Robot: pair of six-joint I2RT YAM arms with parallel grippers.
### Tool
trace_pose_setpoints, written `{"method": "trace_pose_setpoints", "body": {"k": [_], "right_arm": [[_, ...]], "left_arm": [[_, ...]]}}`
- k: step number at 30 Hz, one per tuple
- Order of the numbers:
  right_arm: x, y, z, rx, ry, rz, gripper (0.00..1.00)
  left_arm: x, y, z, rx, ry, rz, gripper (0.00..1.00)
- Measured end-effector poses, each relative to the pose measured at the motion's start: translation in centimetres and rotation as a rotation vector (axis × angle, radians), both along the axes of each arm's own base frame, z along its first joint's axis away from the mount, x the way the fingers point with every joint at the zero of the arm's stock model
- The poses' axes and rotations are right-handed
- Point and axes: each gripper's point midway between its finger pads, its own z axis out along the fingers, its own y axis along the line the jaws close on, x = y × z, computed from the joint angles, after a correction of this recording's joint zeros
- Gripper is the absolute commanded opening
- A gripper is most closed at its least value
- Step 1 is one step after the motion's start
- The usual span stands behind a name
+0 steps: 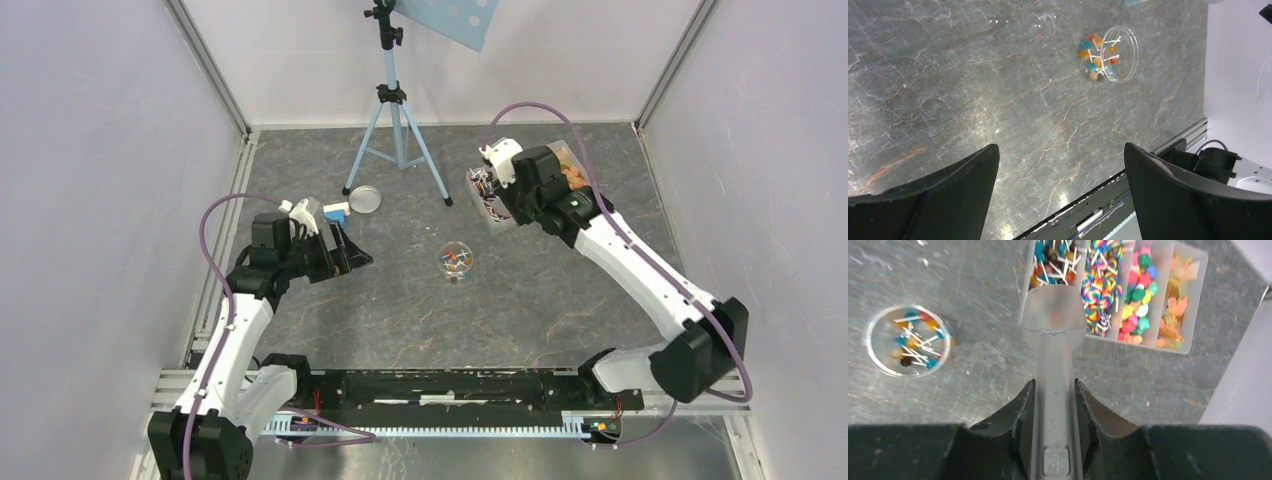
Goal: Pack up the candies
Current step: Scoop the fake candies from the storage box.
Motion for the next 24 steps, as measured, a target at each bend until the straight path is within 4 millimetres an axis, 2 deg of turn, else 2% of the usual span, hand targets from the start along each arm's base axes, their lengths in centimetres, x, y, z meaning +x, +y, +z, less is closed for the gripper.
{"method": "trace_pose_setpoints", "body": {"k": [5, 12, 21, 24], "right_arm": [[0.4, -1.1, -2.5, -0.117, 0.102, -0.047, 0.00], [2.0, -0.7, -2.5, -0.172, 0.149, -0.064, 0.00], [3.4, 0.1, -5.6, -0.220, 0.225, -0.057, 0.00], [4.1, 0.1, -6.0, -0.218, 0.219, -0.065, 0.00]], "left_arm": [[-0.5, 0.1, -0.7, 0.012, 0.003, -0.007, 1.00], [-0.6, 0.2, 0.3, 0.021, -0.048, 0.001, 1.00], [-0.7, 0.2, 0.1, 0.025, -0.048, -0.001, 1.00], [-0.8, 0.2, 0.1, 0.027, -0.048, 0.000, 1.00]]}}
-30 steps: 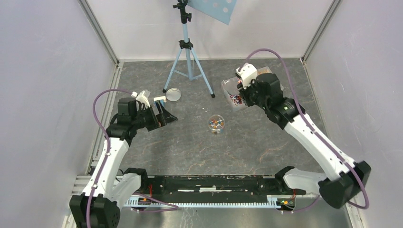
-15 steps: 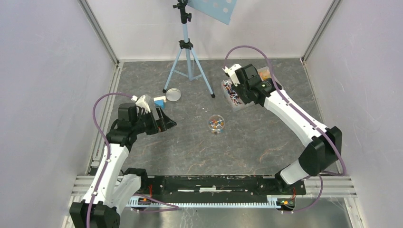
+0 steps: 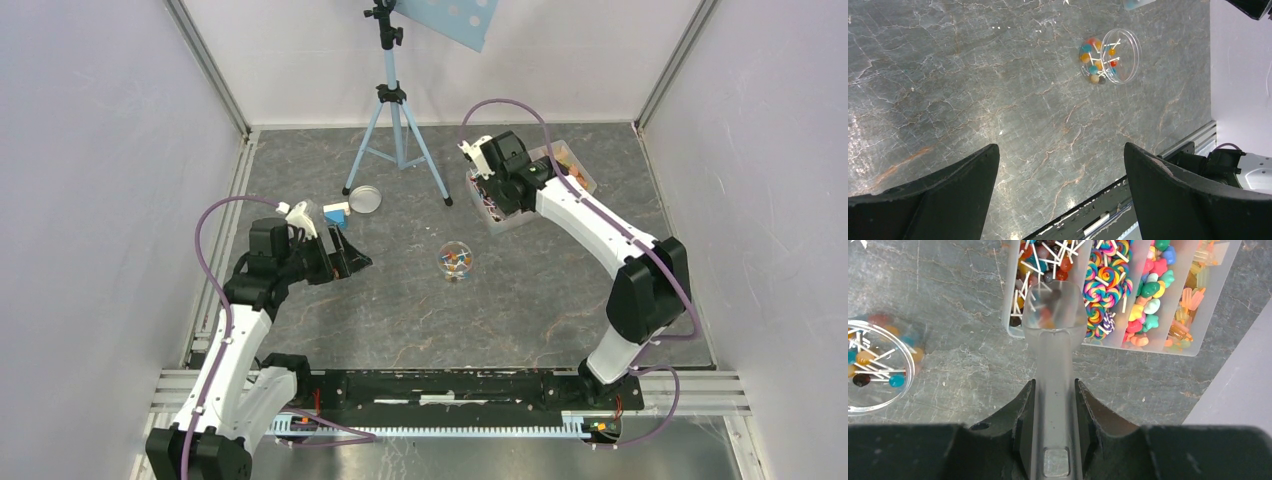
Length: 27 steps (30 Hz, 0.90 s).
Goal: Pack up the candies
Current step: Scoop the fake candies from the storage box.
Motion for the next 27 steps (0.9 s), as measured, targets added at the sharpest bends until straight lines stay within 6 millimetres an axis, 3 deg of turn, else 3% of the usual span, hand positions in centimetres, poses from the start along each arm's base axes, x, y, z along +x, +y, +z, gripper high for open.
{"method": "trace_pose_setpoints", "body": {"k": [9, 14, 27], "right_arm": [[-0.1, -1.1, -2.1, 0.064, -0.057, -0.021, 0.00], [-0.5, -2.3, -4.7, 0.096, -0.047, -0.051, 0.00], [-1.0, -3.2, -6.9, 0.243, -0.107, -0.071, 0.00]], "left_arm": [[0.1, 0.2, 0.0, 0.013, -0.009, 0.013, 1.00], [0.1, 0.2, 0.0, 0.013, -0.009, 0.013, 1.00], [0.1, 0.2, -0.1, 0.014, -0.007, 0.014, 1.00]]}}
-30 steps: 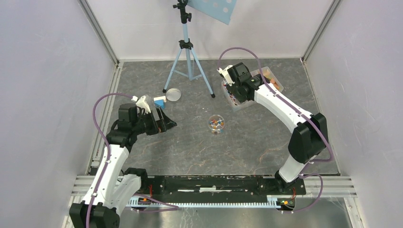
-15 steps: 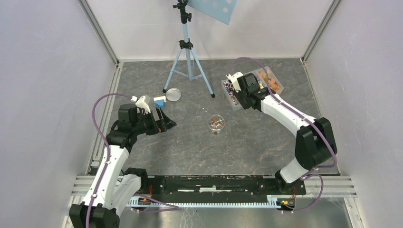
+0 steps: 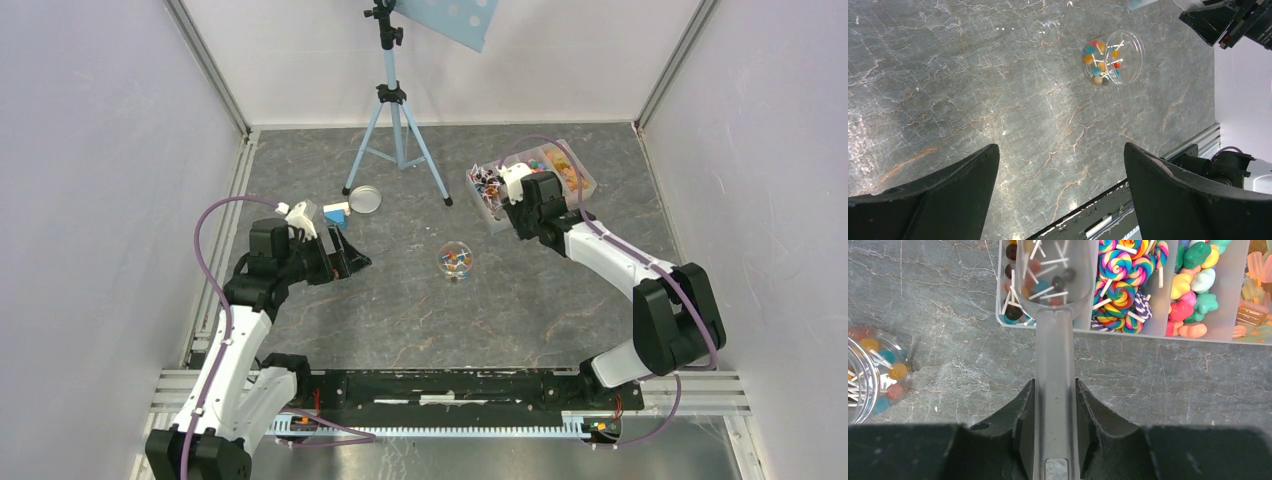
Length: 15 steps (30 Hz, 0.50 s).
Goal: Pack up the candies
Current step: Scoop the fake candies from the storage box.
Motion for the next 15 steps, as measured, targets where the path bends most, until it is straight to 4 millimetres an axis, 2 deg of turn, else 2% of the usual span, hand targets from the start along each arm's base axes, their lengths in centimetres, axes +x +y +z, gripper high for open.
{"method": "trace_pose_setpoints", "body": {"k": [15], "right_arm": [[-0.1, -0.4, -1.3, 0.099, -0.052, 0.005, 0.00]], "left_arm": [[0.1, 0.0, -0.2, 0.002, 0.010, 0.001, 1.00]]}}
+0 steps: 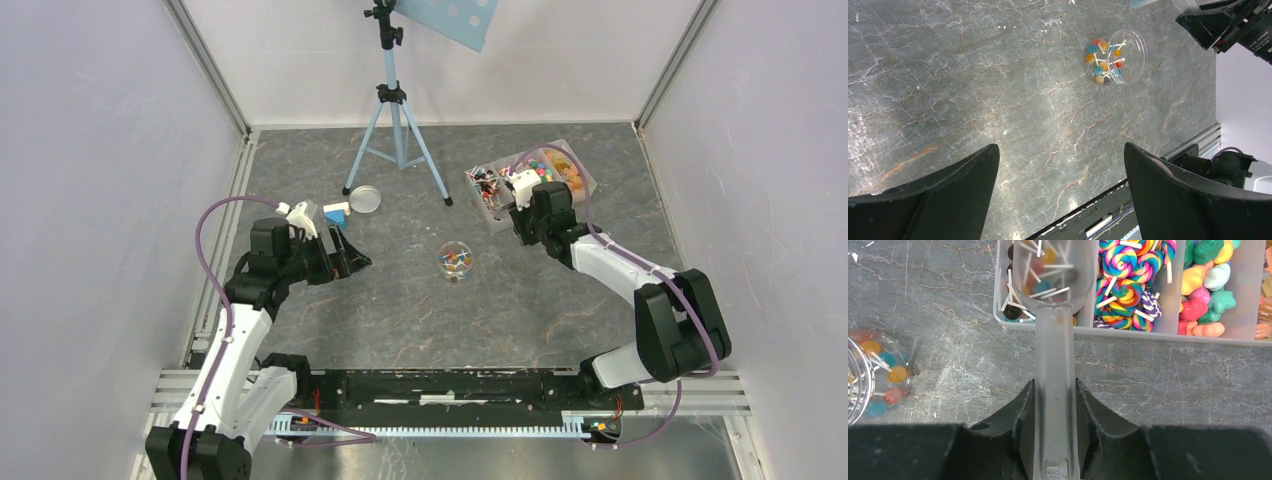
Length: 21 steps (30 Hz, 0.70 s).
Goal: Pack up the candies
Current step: Scoop the fake candies from the storage box.
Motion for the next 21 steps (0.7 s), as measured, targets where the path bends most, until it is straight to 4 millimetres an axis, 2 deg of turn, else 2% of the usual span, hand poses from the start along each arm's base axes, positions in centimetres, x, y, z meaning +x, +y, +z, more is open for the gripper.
{"method": "trace_pose_setpoints", "body": {"k": [21], "right_arm": [[-1.7, -1.3, -0.4, 0.141, -0.114, -0.007, 0.00]], "left_arm": [[0.2, 0.3, -0.3, 0.013, 0.007, 0.016, 1.00]]}}
